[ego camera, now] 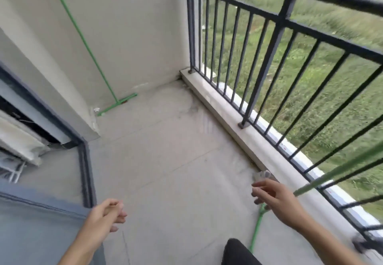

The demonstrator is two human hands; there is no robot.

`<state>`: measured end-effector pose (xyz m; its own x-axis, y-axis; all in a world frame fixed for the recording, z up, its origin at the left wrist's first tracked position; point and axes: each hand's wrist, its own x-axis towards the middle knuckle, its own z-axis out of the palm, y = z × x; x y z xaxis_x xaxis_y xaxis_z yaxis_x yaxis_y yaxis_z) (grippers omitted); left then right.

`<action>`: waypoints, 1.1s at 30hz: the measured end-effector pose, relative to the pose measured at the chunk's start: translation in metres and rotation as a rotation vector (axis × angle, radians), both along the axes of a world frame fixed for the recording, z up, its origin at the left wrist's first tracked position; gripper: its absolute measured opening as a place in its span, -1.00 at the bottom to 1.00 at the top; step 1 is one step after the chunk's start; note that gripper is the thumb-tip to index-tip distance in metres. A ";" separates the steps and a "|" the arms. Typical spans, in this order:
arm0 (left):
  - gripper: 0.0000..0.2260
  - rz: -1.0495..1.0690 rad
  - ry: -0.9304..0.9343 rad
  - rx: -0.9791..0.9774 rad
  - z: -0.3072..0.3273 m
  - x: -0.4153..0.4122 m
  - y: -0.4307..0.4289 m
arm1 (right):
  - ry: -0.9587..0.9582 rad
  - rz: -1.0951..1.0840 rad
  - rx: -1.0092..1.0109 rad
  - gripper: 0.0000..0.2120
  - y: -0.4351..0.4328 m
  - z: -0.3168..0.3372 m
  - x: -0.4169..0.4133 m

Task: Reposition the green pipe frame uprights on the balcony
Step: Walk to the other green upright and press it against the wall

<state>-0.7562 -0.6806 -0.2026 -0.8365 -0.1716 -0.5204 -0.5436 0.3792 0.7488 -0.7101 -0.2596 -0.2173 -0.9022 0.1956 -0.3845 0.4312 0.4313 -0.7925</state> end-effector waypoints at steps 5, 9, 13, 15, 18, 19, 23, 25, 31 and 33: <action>-0.91 0.323 -0.110 0.082 -0.026 0.017 -0.058 | -0.096 0.015 -0.063 -0.91 -0.033 -0.020 -0.066; -0.93 0.446 -0.170 0.113 -0.036 -0.014 -0.083 | -0.127 0.059 -0.107 -0.91 -0.069 -0.031 -0.150; -0.93 0.557 -0.139 0.098 -0.025 -0.083 -0.114 | -0.093 0.125 -0.143 -0.92 -0.112 -0.025 -0.254; -0.94 0.587 -0.080 0.118 -0.009 -0.126 -0.128 | -0.064 0.183 -0.165 -0.92 -0.140 -0.013 -0.309; -0.91 0.626 0.009 0.116 0.002 -0.188 -0.151 | -0.020 0.259 -0.184 -0.91 -0.180 0.008 -0.392; -0.90 0.641 0.030 0.109 0.005 -0.205 -0.157 | -0.010 0.285 -0.189 -0.91 -0.193 0.017 -0.416; -0.89 0.679 0.036 0.187 0.005 -0.265 -0.186 | 0.046 0.345 -0.216 -0.91 -0.243 0.037 -0.500; -0.90 0.688 0.032 0.174 -0.003 -0.291 -0.202 | 0.055 0.343 -0.219 -0.91 -0.263 0.038 -0.533; -0.94 0.688 0.038 0.196 -0.024 -0.412 -0.293 | 0.035 0.241 -0.200 -0.90 -0.335 0.008 -0.628; -0.94 0.684 0.052 0.186 -0.020 -0.455 -0.329 | 0.020 0.205 -0.188 -0.90 -0.361 0.008 -0.655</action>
<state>-1.2113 -1.0097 -0.2222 -0.5970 -0.5796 -0.5547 -0.5762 -0.1713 0.7992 -1.3655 -0.6205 -0.2096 -0.9234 -0.0652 -0.3781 0.3332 0.3526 -0.8745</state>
